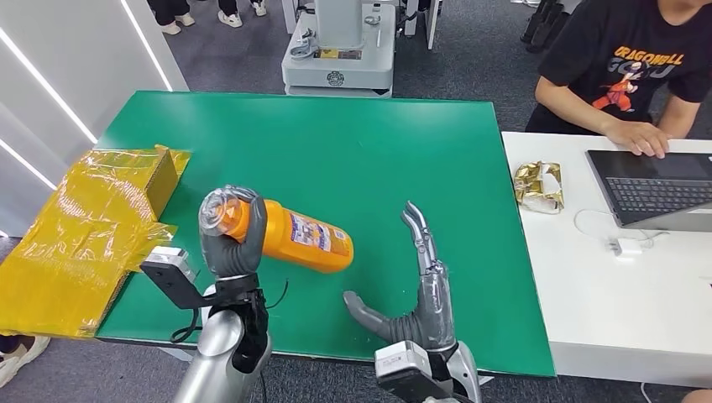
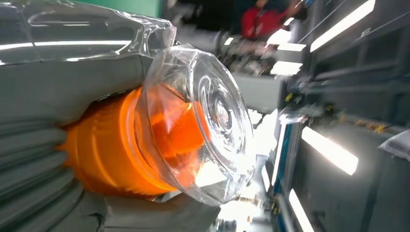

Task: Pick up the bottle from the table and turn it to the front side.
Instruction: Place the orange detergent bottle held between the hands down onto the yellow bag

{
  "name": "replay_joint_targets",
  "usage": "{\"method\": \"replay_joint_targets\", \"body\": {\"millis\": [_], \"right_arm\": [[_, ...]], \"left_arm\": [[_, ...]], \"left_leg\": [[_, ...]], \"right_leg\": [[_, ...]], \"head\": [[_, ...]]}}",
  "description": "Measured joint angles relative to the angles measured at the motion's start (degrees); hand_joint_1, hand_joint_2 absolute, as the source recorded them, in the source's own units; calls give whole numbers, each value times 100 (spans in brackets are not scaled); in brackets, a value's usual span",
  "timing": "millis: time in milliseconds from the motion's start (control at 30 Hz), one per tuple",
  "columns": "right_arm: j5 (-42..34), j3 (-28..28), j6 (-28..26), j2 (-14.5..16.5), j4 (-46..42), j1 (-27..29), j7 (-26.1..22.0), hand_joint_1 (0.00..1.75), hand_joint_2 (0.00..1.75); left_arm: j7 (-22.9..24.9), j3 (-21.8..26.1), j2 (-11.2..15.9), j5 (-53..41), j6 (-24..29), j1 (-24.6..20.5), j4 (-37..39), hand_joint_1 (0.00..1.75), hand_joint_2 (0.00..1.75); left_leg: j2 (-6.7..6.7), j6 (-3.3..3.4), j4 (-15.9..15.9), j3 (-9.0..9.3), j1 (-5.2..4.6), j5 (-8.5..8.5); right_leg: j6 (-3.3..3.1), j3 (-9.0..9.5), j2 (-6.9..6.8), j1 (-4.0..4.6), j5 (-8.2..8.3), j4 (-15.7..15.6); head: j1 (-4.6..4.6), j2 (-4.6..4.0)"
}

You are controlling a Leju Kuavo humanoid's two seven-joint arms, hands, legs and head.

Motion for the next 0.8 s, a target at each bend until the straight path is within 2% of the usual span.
{"method": "replay_joint_targets", "body": {"millis": [133, 233, 333, 600, 800], "right_arm": [[-17, 164, -408, 22, -45, -3, -200, 0, 175], [-254, 226, -486, 48, -46, -11, -252, 0, 175], [-458, 249, -499, 50, -46, -14, -357, 0, 175], [-596, 255, -459, 50, -109, -11, -491, 0, 175], [-599, 257, -340, 50, -263, 14, -493, 0, 175]], "left_arm": [[96, 80, 348, -1236, 769, -105, -88, 175, 175], [293, 150, 741, -2129, 1236, -144, -79, 175, 175], [419, 244, 1177, -2617, 1511, -219, -8, 175, 175], [824, 421, 2193, -3538, 1892, -530, 294, 175, 175], [1301, 412, 2639, -4422, 1902, -1006, 785, 175, 175]], "left_leg": [[3, -1, -1, 2, 0, 1], [5, -2, -1, 2, 0, 1], [5, -3, -2, 3, 1, 2], [4, -4, -2, 2, 1, 3], [5, -6, -2, 3, 0, 5]], "right_leg": [[0, 1, 2, 0, 0, 2], [-1, 0, 4, 0, 0, 2], [-2, -1, 5, 1, -1, 2], [-2, -4, 4, 2, -1, 2], [-3, -4, 7, 1, 0, 3]], "head": [[1, 0], [0, 0], [0, 0], [1, 0], [1, 0]]}}
